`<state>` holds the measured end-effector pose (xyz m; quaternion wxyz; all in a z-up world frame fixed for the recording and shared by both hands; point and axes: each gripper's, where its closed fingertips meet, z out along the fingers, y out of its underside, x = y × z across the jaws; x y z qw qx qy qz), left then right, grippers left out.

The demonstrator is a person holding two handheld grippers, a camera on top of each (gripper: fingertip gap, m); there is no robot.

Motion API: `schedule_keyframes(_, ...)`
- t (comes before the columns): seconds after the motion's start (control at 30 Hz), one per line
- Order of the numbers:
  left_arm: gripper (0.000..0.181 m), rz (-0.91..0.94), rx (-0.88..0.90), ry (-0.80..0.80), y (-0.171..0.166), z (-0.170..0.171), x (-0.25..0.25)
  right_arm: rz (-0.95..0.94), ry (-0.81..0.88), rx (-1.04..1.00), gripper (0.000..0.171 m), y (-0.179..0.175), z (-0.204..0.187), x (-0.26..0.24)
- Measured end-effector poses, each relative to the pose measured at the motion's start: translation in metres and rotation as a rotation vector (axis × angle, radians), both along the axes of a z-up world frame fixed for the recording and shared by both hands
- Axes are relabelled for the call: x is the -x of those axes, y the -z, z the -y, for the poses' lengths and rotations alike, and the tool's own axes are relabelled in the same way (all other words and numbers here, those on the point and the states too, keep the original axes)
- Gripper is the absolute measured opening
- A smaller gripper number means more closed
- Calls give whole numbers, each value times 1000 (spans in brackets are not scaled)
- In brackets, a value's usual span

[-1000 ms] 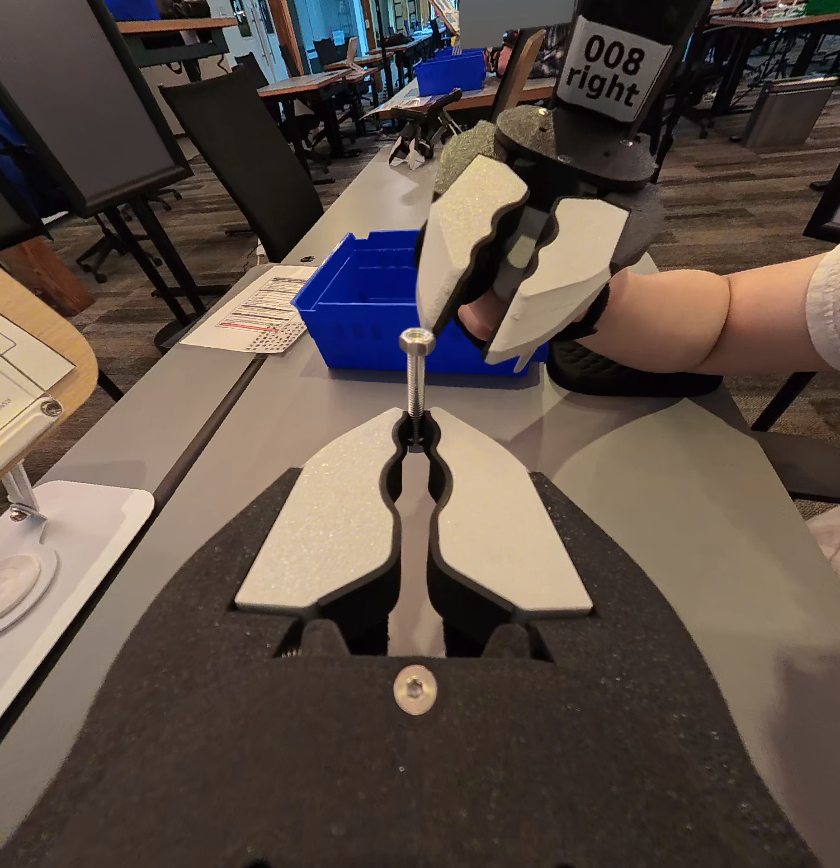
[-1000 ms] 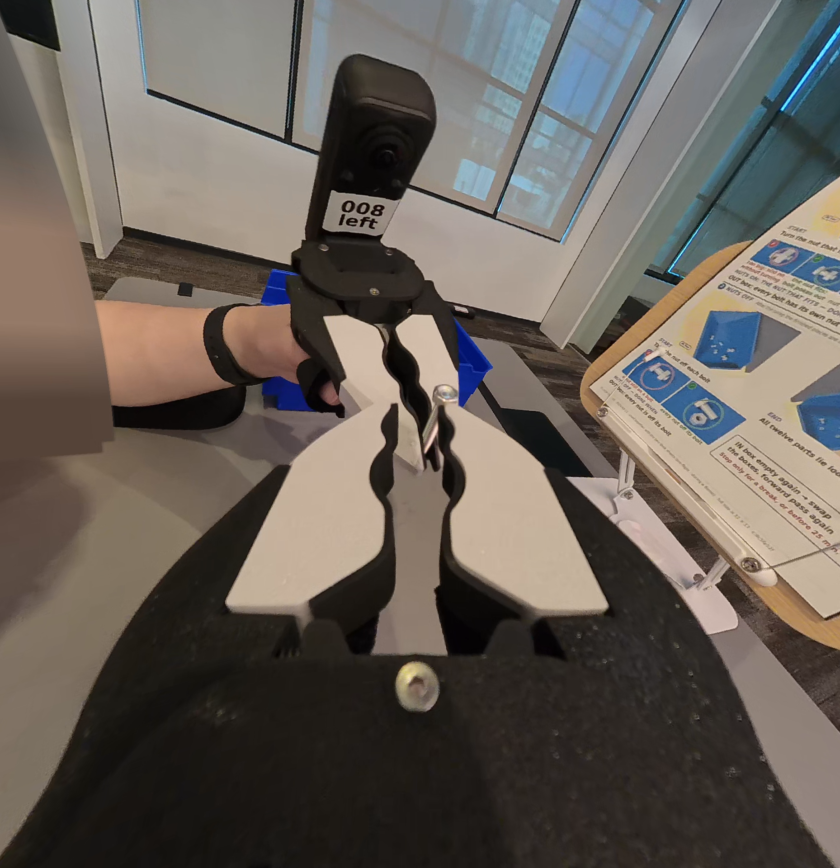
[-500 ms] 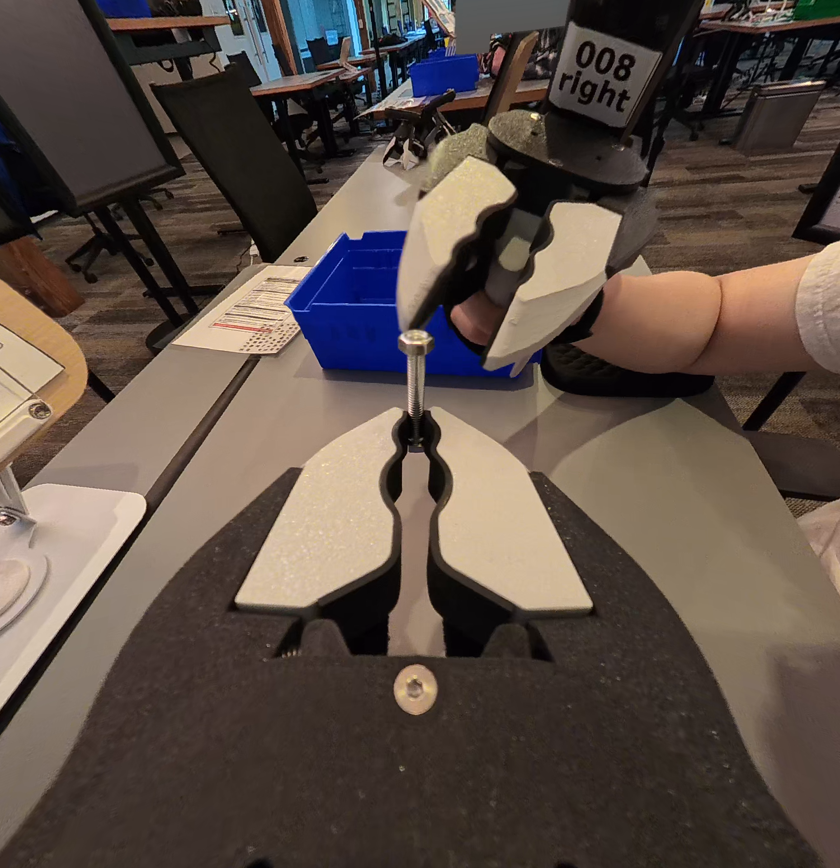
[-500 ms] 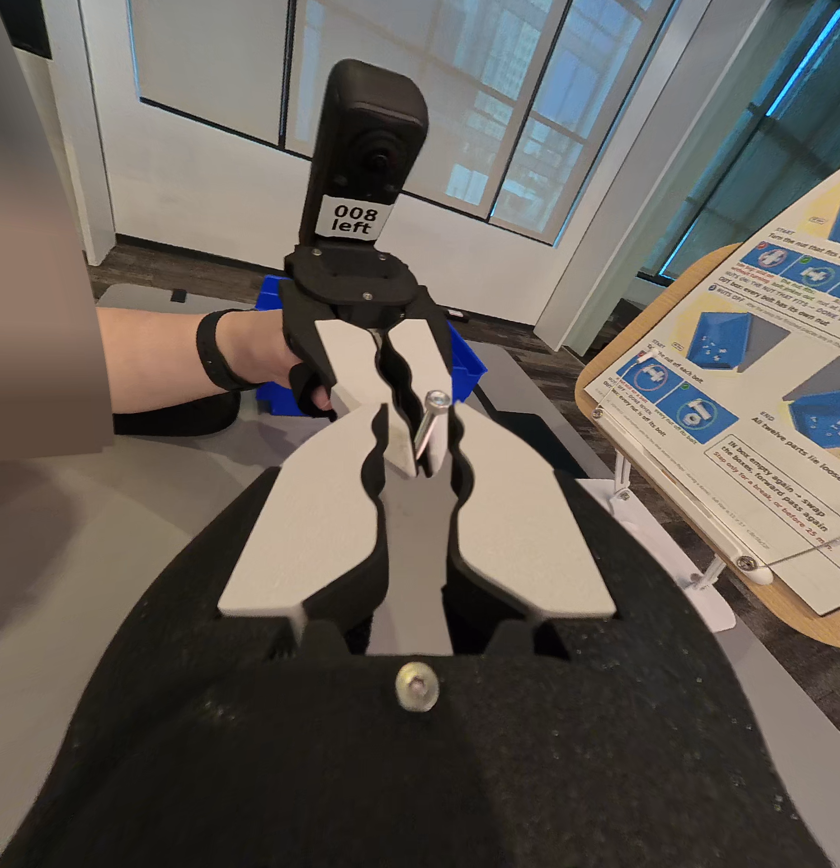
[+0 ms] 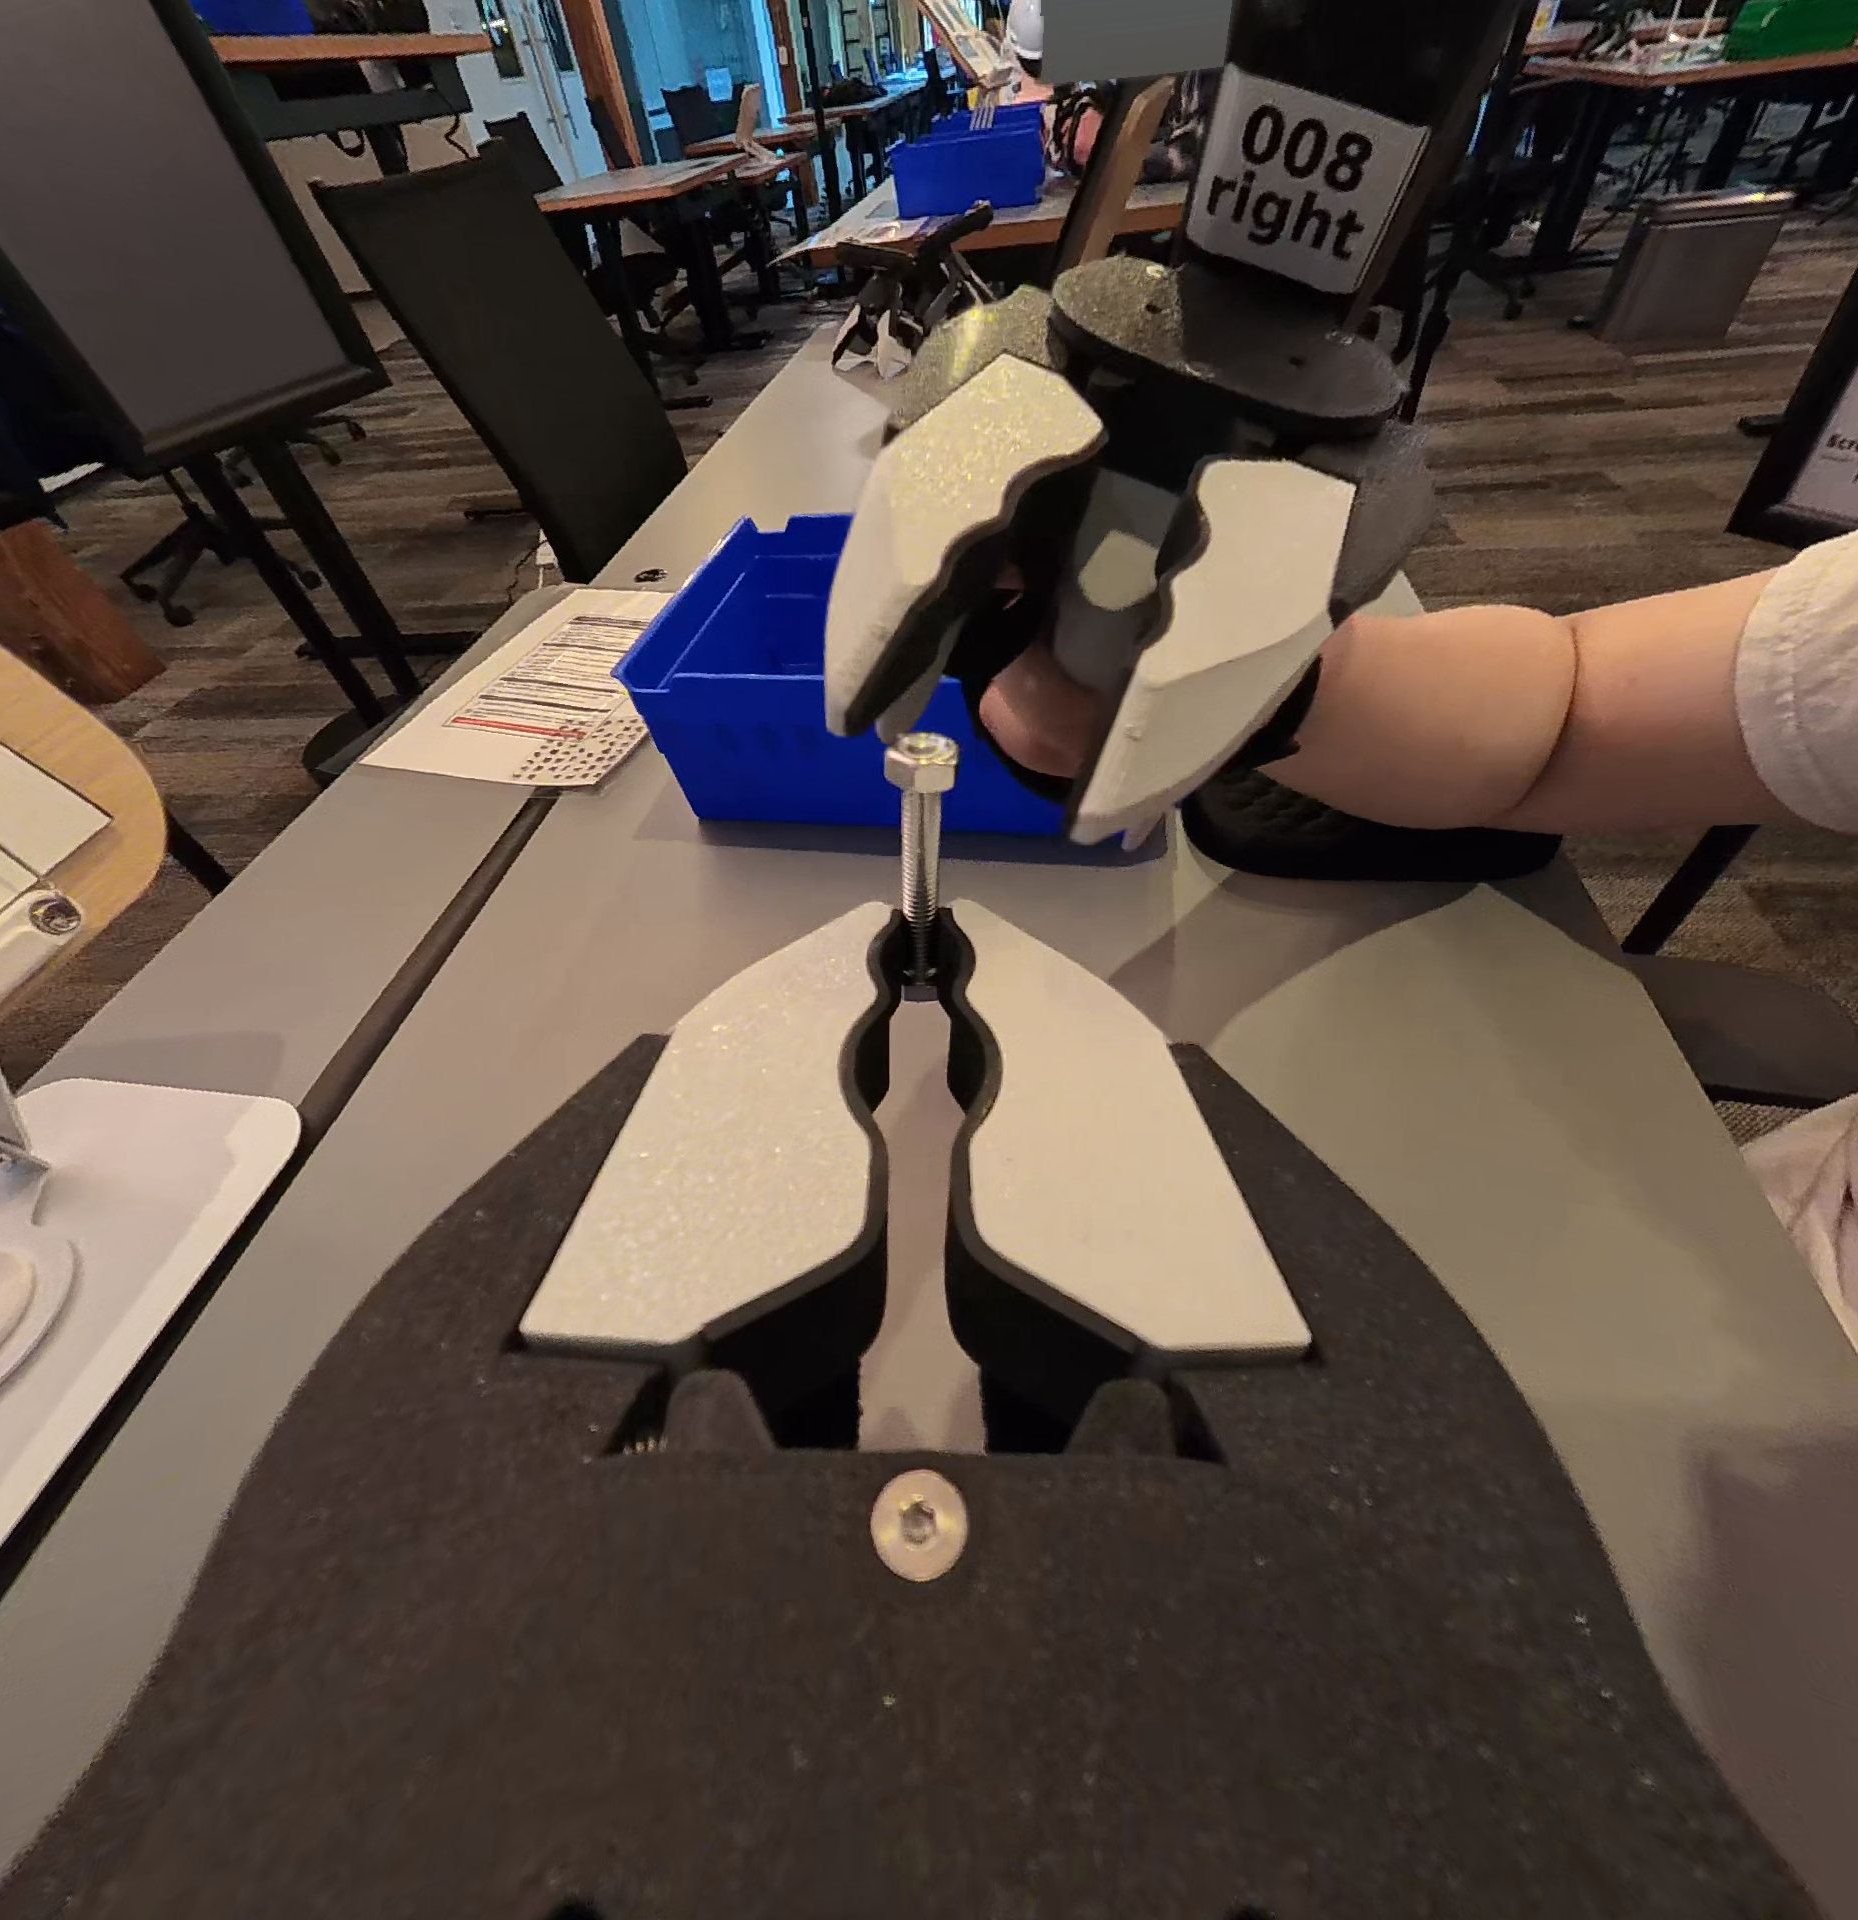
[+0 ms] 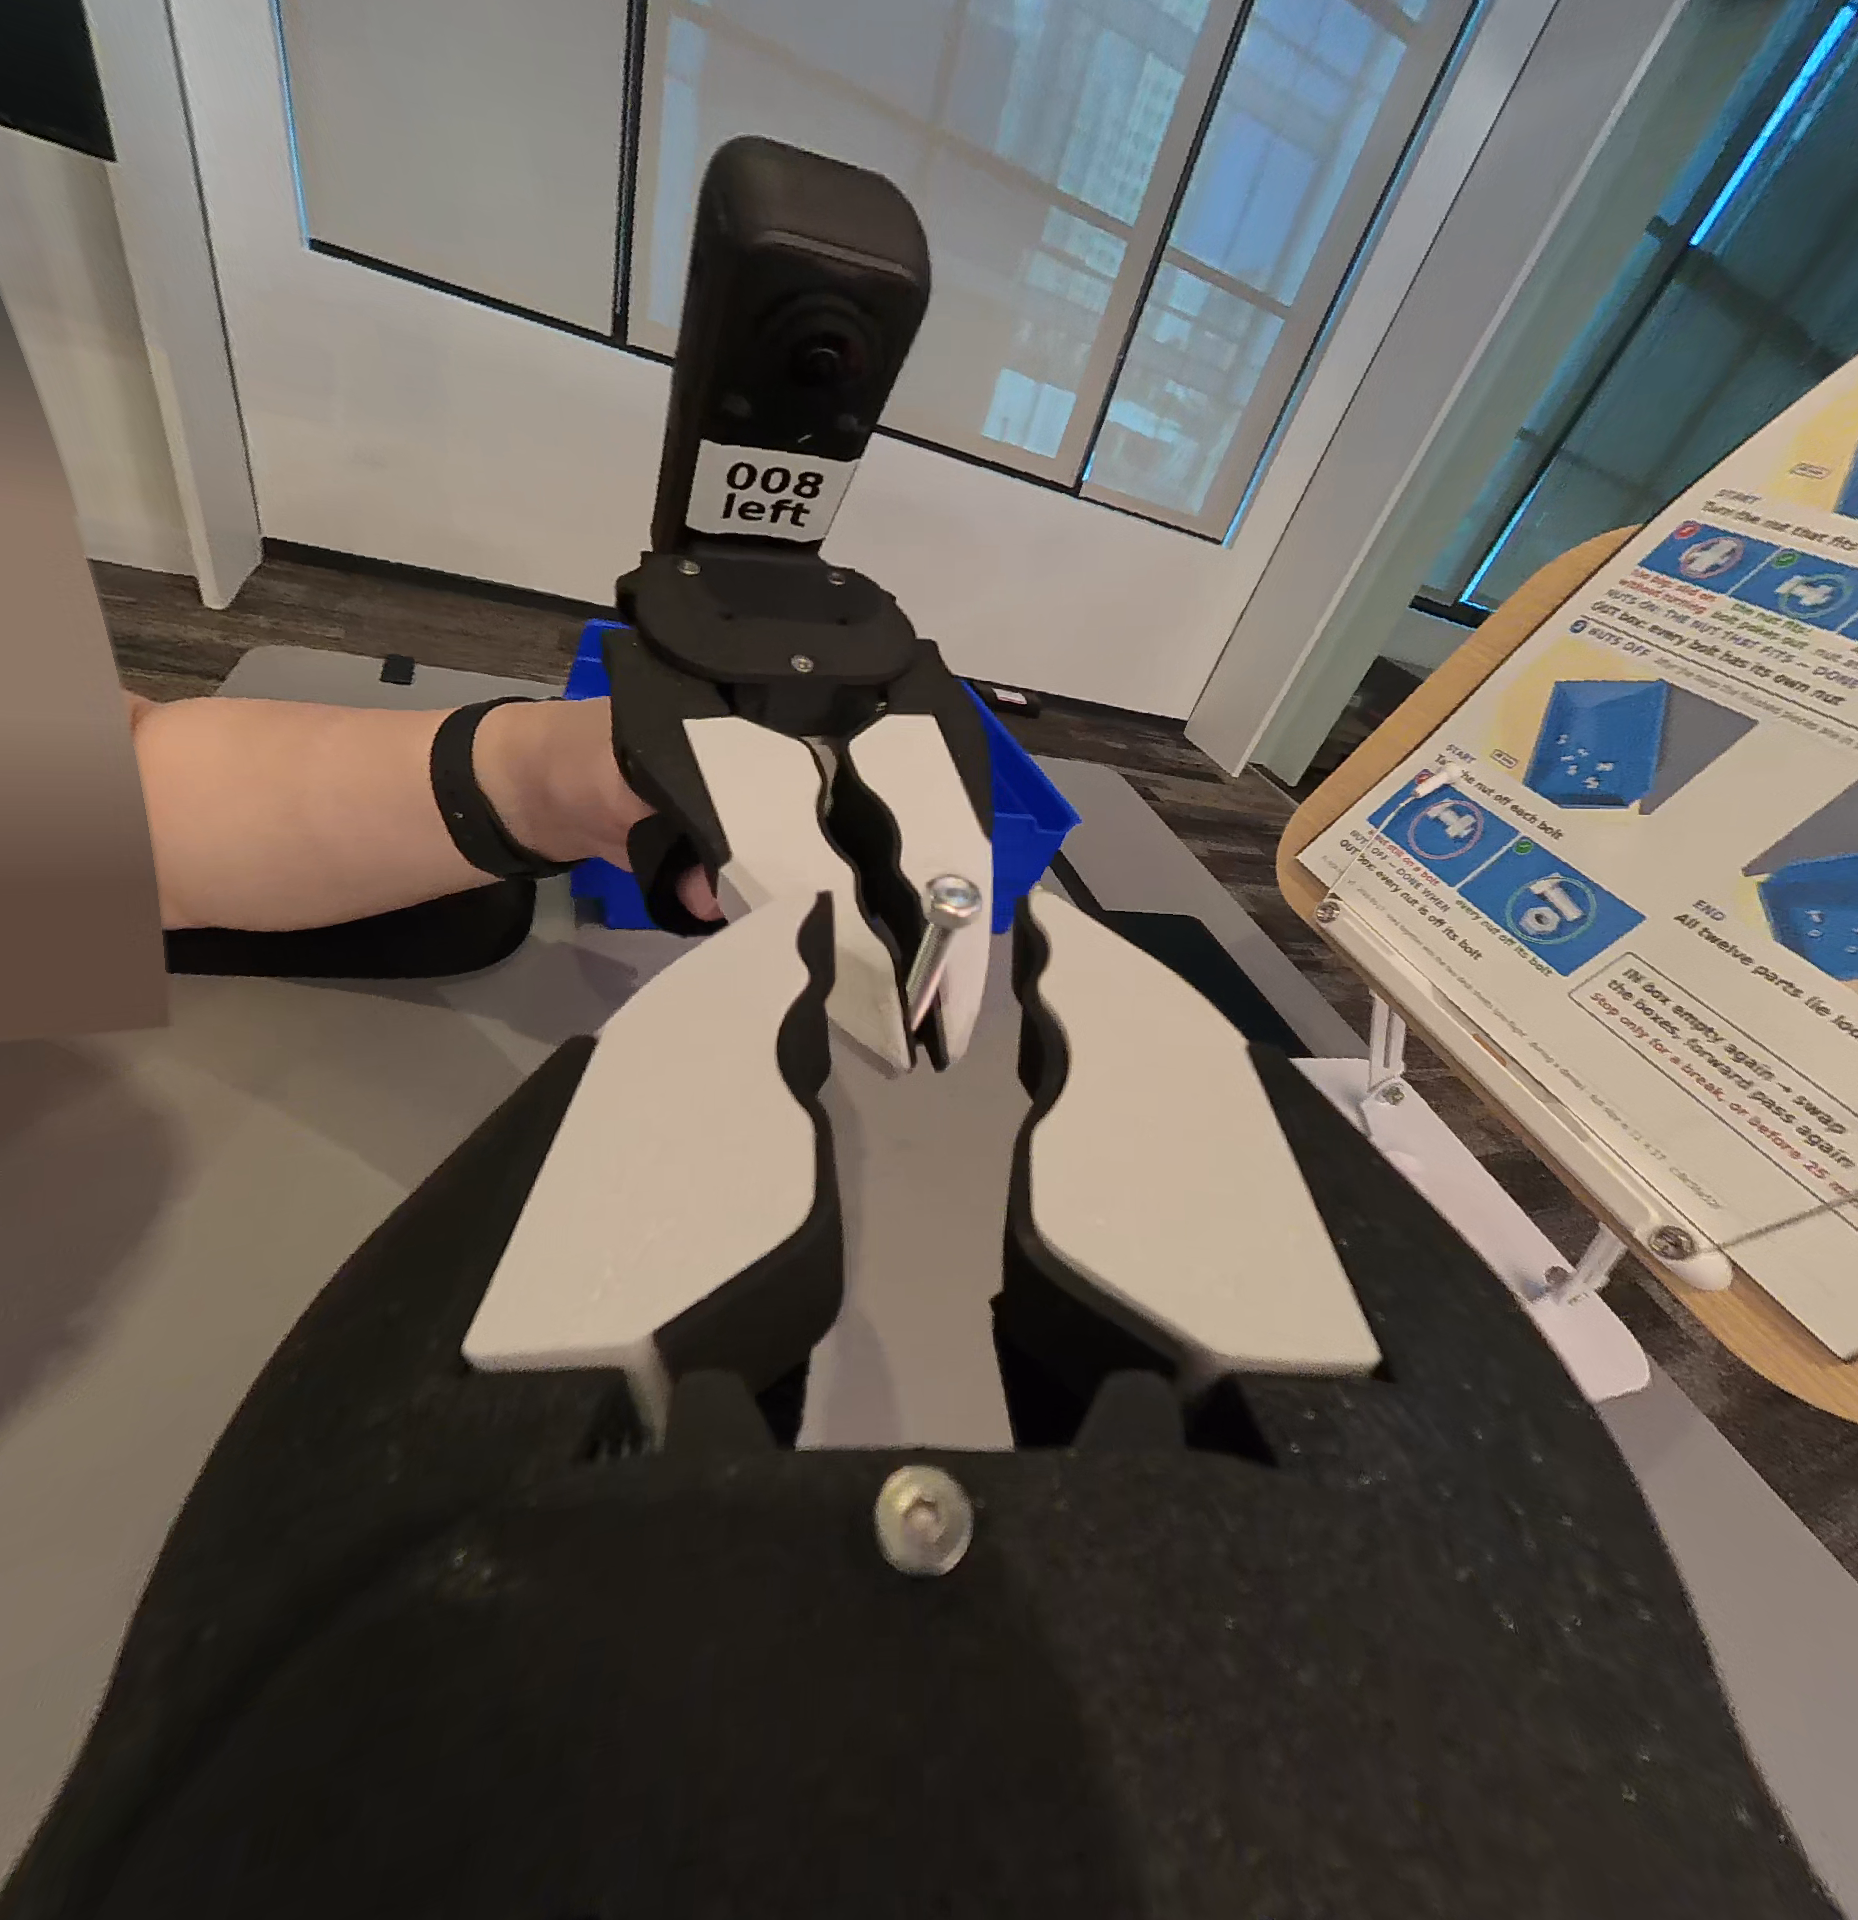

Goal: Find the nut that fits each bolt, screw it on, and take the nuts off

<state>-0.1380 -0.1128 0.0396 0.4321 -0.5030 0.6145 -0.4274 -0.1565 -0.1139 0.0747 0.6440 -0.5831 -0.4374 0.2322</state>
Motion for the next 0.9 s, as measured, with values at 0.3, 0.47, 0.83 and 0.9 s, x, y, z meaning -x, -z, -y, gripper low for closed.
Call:
schedule_keyframes(0.3,4,15,39,-12,-3,-5,3,-6,-23,17,21,-2,4,0)
schedule_keyframes(0.47,4,-9,-8,-3,0,0,0,-9,-43,35,38,2,4,6)
schedule_keyframes(0.83,4,6,3,7,-4,0,3,-50,-20,24,47,-2,1,4)
schedule_keyframes(0.9,4,-3,-9,-22,-2,-5,3,-18,-42,21,46,0,5,7)
